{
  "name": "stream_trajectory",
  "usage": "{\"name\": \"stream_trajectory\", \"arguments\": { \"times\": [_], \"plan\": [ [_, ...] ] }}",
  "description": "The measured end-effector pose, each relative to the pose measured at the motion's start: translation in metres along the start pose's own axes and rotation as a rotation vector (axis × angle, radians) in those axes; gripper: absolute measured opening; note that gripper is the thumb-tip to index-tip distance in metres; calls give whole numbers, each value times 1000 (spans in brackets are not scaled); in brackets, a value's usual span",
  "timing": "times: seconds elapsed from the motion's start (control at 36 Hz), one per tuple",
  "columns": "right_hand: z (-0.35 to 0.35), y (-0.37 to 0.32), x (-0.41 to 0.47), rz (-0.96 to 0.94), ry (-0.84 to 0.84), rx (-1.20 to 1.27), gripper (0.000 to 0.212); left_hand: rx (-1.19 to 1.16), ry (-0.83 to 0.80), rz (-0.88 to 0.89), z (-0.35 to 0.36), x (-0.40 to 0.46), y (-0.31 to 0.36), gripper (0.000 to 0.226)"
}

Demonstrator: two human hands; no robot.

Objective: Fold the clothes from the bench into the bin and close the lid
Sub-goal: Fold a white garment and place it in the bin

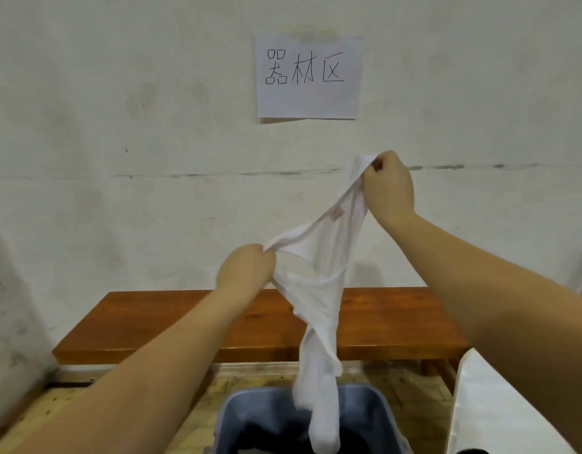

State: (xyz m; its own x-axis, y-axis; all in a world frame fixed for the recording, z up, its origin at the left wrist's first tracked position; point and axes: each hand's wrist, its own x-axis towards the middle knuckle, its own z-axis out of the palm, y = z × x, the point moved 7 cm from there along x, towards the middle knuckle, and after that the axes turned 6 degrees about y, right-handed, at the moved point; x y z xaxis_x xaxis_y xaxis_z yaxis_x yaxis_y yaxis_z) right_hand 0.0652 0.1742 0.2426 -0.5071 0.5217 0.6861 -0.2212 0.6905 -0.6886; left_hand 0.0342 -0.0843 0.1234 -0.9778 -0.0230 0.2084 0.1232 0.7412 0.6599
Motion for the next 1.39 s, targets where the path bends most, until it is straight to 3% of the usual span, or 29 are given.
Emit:
{"name": "stream_trajectory", "arguments": {
  "times": [0.08, 0.14, 0.22, 0.28, 0.39, 0.47, 0.56, 0.69, 0.78, 0.89, 0.97, 1.03, 1.11, 1.17, 1.31, 1.39],
  "plan": [
    [-1, 19, 2, 68, -2, -26, 14, -549, -211, -166, -12, 0, 0, 27],
    [3, 29, 2, 125, -46, -8, 17, -812, -306, -137, -21, -1, 5, 18],
    [13, 37, -2, 178, -168, 9, 20, -1127, -410, -155, -28, 0, 5, 21],
    [21, 38, -8, 212, -271, 46, 23, -1207, -466, -141, -31, 0, 8, 22],
    [37, 44, -24, 423, -482, 240, 32, -1220, -428, -150, -34, 2, 9, 20],
    [41, 48, -33, 523, -536, 324, 30, -1156, -356, -143, -38, 3, 11, 21],
    [41, 57, -42, 564, -646, 314, 25, -954, -326, -89, -42, 4, 11, 30],
    [37, 77, -57, 580, -850, 251, 38, -605, -54, -111, -59, 16, -3, 31],
    [35, 87, -66, 660, -885, 283, 30, -758, -47, -150, -63, 19, -5, 26],
    [31, 94, -79, 767, -964, 340, 32, -1159, -220, -191, -58, 17, -2, 18],
    [26, 92, -88, 842, -1003, 404, 22, -1264, -248, -161, -58, 17, 0, 13],
    [25, 85, -89, 865, -994, 576, 31, -1272, -223, -155, -57, 18, 0, 12],
    [27, 72, -80, 801, -909, 853, 37, -1201, -160, -114, -56, 21, 0, 10],
    [29, 68, -76, 748, -839, 887, 32, -1110, -92, -73, -59, 22, 1, 2],
    [28, 66, -69, 479, -710, 505, 32, -1006, 3, -23, -63, 21, 6, 5],
    [23, 62, -62, 299, -622, 188, 18, -973, 54, -15, -63, 22, 3, 5]
  ]
}}
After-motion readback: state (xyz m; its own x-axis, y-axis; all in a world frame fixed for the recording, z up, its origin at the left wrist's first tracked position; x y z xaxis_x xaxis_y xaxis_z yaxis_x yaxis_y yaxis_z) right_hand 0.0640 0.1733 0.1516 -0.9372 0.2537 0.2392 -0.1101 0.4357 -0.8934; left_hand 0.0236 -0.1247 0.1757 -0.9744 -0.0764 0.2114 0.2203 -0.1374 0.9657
